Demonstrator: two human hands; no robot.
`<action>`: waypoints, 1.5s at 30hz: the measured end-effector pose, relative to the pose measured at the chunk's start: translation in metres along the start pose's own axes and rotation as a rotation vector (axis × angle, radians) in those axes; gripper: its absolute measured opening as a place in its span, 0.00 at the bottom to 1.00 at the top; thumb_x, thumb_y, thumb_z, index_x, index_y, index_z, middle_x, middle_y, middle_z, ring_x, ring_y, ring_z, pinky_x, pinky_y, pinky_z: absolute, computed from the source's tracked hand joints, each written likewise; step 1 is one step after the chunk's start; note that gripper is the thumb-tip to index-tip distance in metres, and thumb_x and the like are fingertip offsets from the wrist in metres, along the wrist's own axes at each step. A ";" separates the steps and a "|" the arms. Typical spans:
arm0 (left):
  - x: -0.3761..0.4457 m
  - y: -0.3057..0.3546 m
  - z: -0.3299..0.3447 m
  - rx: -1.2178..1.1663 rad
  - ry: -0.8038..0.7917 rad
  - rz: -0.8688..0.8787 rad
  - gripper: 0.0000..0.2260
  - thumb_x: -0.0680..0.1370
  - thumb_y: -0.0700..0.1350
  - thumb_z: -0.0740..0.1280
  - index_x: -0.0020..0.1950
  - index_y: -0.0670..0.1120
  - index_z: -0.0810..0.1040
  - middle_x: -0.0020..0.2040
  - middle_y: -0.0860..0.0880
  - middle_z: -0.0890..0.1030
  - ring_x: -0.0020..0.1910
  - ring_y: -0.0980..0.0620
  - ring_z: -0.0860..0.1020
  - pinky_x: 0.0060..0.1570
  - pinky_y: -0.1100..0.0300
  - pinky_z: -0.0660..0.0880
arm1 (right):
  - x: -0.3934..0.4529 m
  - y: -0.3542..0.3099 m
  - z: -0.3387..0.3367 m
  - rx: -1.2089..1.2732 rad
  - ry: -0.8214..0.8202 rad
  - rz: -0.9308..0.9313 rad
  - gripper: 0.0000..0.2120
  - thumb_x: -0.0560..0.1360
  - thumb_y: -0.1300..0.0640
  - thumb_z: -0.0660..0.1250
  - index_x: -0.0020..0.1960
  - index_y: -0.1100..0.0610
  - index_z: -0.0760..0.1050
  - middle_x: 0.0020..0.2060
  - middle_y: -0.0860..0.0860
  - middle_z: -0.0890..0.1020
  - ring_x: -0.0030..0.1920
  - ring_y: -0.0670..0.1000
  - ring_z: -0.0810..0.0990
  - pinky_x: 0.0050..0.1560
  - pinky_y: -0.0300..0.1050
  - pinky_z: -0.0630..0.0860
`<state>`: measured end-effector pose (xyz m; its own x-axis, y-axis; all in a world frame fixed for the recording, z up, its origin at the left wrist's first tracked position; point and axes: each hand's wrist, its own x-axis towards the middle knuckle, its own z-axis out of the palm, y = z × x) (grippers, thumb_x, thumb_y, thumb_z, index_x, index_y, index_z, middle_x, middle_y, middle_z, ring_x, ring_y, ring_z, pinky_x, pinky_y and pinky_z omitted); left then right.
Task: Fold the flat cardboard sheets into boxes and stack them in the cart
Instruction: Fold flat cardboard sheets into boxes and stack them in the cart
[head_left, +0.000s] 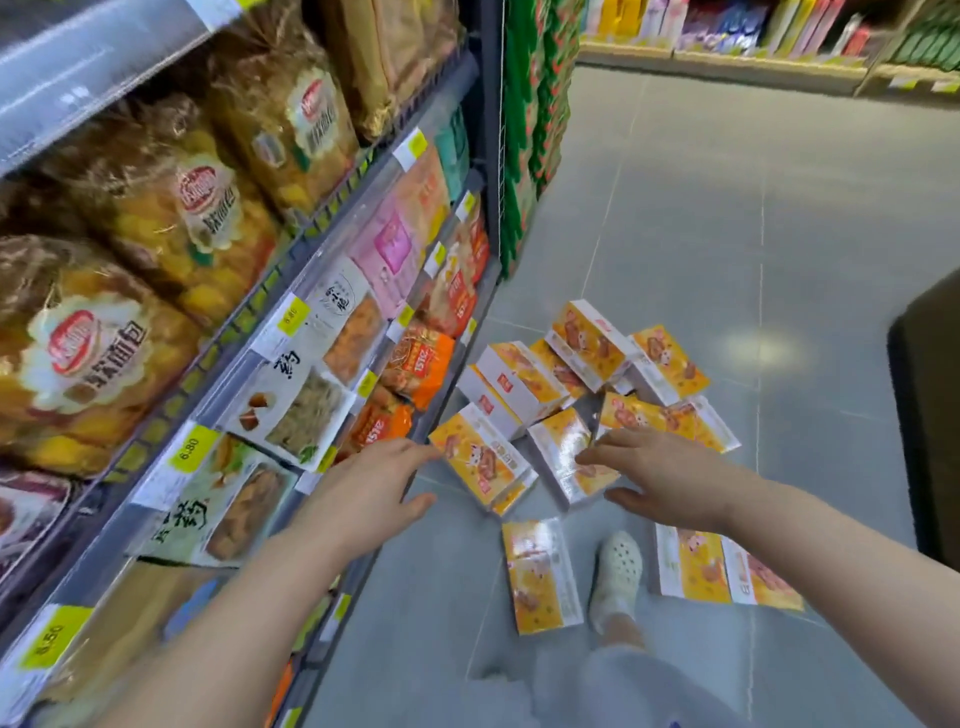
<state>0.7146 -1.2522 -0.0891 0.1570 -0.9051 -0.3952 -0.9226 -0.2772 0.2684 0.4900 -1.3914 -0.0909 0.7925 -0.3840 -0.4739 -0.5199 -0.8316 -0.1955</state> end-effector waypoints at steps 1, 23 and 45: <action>0.008 -0.002 0.000 -0.014 0.005 -0.025 0.22 0.78 0.51 0.60 0.71 0.54 0.61 0.69 0.54 0.66 0.68 0.55 0.64 0.64 0.59 0.66 | 0.012 0.007 -0.005 -0.018 -0.015 -0.014 0.21 0.79 0.52 0.56 0.71 0.48 0.59 0.67 0.47 0.67 0.67 0.49 0.66 0.61 0.43 0.66; 0.263 -0.091 0.176 -0.968 0.126 -0.901 0.16 0.75 0.39 0.65 0.62 0.40 0.72 0.61 0.42 0.75 0.62 0.45 0.72 0.61 0.57 0.66 | 0.355 0.142 0.071 -0.366 -0.328 -0.421 0.22 0.79 0.59 0.53 0.72 0.54 0.56 0.71 0.53 0.61 0.71 0.56 0.59 0.67 0.52 0.62; 0.408 -0.189 0.527 -1.911 -0.138 -0.932 0.40 0.60 0.60 0.75 0.68 0.56 0.62 0.63 0.52 0.76 0.55 0.51 0.78 0.56 0.52 0.73 | 0.518 0.160 0.422 0.380 -0.286 -0.029 0.45 0.72 0.50 0.67 0.61 0.38 0.28 0.61 0.42 0.23 0.72 0.61 0.55 0.67 0.54 0.63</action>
<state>0.7673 -1.3996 -0.7638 0.1390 -0.3450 -0.9283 0.8088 -0.5014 0.3074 0.6828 -1.5540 -0.7297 0.7168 -0.1926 -0.6702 -0.6205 -0.6146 -0.4870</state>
